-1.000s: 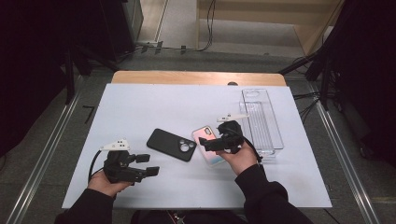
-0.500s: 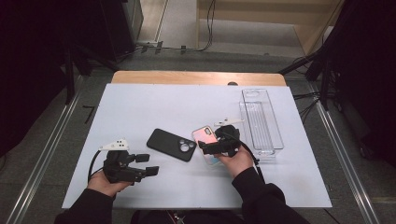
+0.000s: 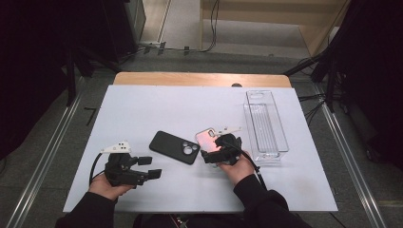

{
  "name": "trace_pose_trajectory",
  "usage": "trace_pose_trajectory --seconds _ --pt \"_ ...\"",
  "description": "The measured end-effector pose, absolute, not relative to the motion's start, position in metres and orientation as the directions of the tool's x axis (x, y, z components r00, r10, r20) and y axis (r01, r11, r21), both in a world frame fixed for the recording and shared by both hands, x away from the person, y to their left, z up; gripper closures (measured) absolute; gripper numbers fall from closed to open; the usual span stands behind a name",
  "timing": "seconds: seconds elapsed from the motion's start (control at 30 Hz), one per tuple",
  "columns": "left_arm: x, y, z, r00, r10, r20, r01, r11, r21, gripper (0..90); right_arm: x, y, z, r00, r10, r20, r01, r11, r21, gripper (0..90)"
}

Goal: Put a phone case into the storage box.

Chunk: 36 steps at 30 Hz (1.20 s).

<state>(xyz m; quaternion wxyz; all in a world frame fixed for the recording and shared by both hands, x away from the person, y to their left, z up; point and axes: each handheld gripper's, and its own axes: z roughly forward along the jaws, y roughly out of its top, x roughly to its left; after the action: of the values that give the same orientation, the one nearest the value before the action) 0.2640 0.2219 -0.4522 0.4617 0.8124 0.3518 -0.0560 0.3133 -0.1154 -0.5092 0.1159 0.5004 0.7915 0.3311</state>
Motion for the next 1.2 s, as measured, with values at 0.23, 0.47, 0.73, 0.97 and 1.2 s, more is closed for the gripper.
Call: trace_pose_trajectory --seconds 0.23,0.47,0.73,0.97,1.2 --pt "0.264 0.222 -0.452 0.748 0.517 -0.416 0.621 -0.325 0.713 24.0 0.305 -0.111 -0.519 -0.478 0.877 0.047 0.668 0.329 0.667 6.1" --pt "0.264 0.221 -0.452 0.748 0.519 -0.414 0.621 -0.325 0.714 24.0 0.302 -0.110 -0.521 -0.475 0.880 0.025 0.648 0.331 0.685 7.2" --pt "0.264 0.221 -0.451 0.745 0.521 -0.417 0.623 -0.319 0.714 24.0 0.300 -0.111 -0.521 -0.482 0.876 0.030 0.637 0.327 0.698 13.4" --pt "0.265 0.218 -0.450 0.742 0.515 -0.429 0.630 -0.317 0.709 24.0 0.301 -0.113 -0.520 -0.480 0.876 0.038 0.644 0.323 0.693 14.1" --pt "0.264 0.216 -0.449 0.744 0.512 -0.429 0.627 -0.313 0.714 23.9 0.303 -0.118 -0.516 -0.472 0.878 0.081 0.662 0.292 0.690 14.4"
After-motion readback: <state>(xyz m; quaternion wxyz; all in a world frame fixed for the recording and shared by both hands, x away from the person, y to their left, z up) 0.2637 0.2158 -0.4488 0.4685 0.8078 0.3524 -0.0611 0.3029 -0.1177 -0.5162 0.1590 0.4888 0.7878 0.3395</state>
